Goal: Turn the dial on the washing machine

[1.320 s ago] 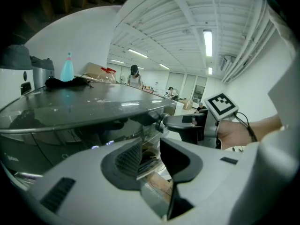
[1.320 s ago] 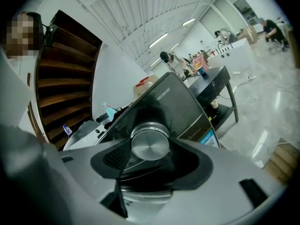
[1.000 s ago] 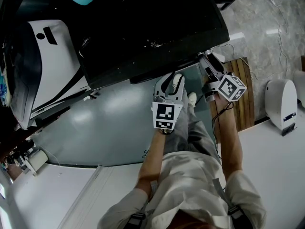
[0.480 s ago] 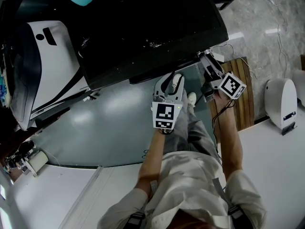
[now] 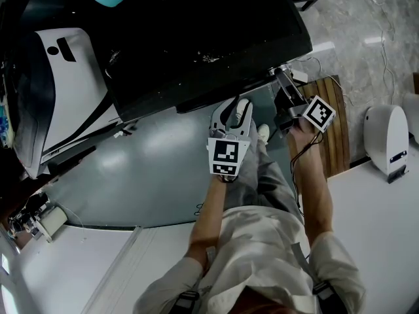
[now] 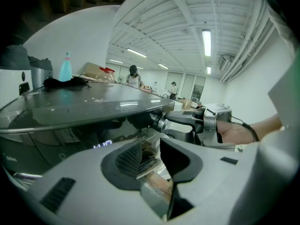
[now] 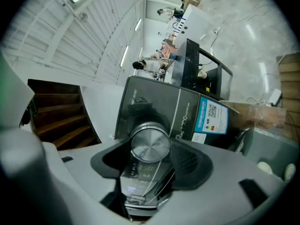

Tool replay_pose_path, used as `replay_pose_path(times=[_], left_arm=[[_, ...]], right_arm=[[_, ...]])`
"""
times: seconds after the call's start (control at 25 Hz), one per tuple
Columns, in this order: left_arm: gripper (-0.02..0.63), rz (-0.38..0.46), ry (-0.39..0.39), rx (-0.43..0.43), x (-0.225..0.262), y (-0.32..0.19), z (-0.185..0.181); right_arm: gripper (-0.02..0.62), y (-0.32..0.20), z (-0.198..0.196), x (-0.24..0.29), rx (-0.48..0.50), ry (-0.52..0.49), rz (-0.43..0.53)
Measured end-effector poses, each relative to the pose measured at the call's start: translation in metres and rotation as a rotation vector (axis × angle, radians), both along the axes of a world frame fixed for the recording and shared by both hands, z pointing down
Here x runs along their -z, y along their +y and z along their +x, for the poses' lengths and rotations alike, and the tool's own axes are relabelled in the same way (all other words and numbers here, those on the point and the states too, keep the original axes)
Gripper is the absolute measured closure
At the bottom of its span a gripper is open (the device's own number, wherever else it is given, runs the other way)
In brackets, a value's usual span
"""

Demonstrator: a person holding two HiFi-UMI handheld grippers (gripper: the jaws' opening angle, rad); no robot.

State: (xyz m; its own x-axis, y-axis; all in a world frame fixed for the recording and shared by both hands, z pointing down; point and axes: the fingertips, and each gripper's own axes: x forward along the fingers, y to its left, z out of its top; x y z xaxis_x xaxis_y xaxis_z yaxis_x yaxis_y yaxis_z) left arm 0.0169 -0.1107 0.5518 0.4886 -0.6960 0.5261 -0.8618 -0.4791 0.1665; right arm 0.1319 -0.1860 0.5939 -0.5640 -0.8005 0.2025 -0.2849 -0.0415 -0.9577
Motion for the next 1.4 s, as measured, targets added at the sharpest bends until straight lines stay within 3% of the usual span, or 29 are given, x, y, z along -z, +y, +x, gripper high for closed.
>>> replay_pose_path(times=[0.36,0.6,0.8,1.4], left_arm=[[0.479,-0.001,-0.004,0.006,-0.001,0.004,0.003],[0.479,0.002,-0.006,0.018,-0.001,0.008,0.003],[0.479,0.002,-0.008,0.035,-0.005,0.012,0.003],[0.479,0.017,-0.003,0.084,-0.007,0.022,0.000]], right_arm=[[0.328,0.000,0.000,-0.002,-0.026,-0.081,-0.028],[0.310,-0.001,0.004,0.001,0.011,0.051,0.016],[0.292,0.002,0.008,0.002,0.079,0.272,0.090],[0.296,0.008,-0.011,0.010,0.348,1.177,0.393]])
